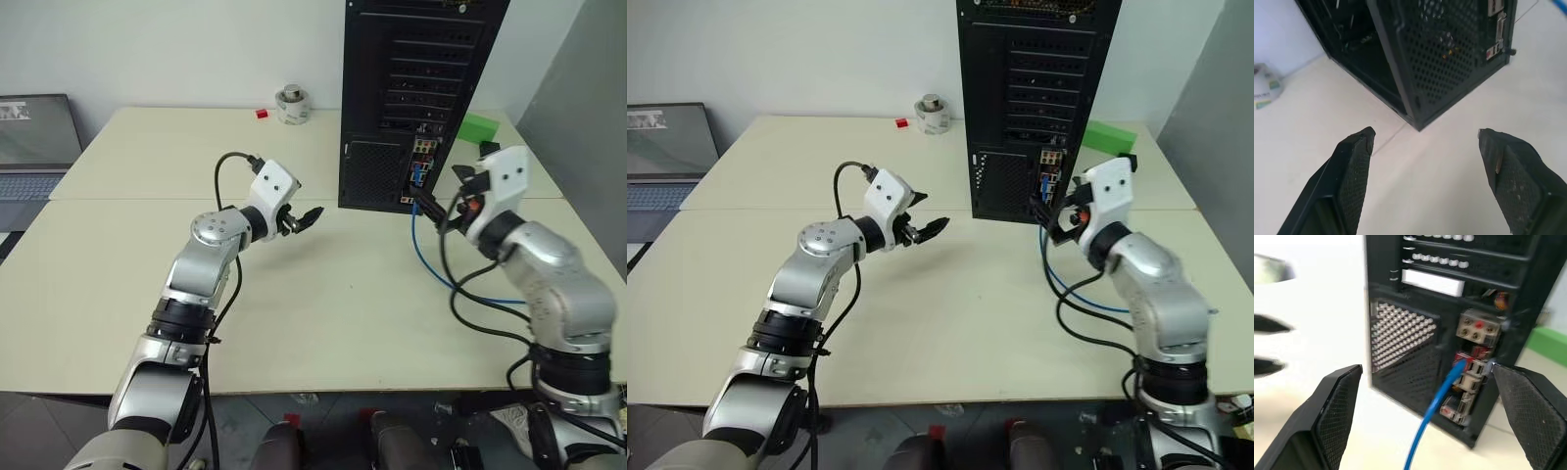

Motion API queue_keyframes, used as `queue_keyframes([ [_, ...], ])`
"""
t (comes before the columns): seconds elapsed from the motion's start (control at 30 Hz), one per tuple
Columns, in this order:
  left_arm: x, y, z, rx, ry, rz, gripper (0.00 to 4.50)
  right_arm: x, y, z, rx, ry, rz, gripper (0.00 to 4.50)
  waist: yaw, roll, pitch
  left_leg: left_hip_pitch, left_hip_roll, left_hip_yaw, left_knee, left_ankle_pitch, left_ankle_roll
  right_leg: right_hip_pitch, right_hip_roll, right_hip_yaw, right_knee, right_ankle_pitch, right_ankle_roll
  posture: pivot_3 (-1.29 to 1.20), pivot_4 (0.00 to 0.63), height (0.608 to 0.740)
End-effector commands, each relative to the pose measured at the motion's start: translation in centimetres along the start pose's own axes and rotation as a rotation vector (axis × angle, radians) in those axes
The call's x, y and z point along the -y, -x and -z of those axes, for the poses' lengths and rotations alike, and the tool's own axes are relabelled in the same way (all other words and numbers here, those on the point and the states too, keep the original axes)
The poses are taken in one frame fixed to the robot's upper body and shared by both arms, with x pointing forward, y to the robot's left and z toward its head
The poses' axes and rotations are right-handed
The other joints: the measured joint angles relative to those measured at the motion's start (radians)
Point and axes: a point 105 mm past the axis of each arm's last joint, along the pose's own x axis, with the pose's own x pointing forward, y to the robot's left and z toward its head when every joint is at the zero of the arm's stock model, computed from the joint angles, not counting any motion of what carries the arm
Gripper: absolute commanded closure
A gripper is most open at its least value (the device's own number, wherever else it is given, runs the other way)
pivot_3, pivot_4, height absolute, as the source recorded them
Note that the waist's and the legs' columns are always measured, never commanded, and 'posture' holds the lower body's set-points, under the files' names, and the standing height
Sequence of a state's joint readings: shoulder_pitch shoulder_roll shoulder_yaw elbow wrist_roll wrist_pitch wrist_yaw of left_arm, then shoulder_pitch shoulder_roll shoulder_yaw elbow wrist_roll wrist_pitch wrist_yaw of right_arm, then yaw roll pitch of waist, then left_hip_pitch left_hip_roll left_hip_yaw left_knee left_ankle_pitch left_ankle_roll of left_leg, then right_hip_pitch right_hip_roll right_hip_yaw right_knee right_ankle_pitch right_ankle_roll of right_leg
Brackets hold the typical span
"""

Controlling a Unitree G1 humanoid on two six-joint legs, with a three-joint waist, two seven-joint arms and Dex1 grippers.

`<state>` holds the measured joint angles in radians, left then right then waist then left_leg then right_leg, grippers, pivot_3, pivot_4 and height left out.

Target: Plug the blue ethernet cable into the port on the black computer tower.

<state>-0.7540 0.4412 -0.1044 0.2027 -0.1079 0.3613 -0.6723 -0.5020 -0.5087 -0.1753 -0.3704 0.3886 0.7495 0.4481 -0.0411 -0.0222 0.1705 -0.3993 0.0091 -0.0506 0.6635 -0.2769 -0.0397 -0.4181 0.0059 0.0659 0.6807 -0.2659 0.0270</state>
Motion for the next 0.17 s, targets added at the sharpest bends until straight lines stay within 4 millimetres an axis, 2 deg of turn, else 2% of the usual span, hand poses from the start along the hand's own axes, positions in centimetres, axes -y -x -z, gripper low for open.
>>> queue_keyframes([
  [0.03,-0.95,0.34,-2.1,0.07,-0.027,0.031,0.89,0.45,1.68,-0.85,-0.01,0.047,-0.107,0.03,0.001,0.0,0.0,0.0,0.0,0.0,0.0,0.0,0.0,0.0,0.0,0.0,0.0,0.0,0.0,0.0,0.15,0.74],
  [0.17,-0.82,0.28,-2.84,0.094,-0.027,0.062,0.89,0.8,2.03,-0.28,-0.051,0.074,-0.135,0.03,0.0,0.0,0.0,0.0,0.0,0.001,0.0,0.0,0.0,0.0,0.001,0.0,0.0,0.0,0.0,0.0,0.15,0.74],
])
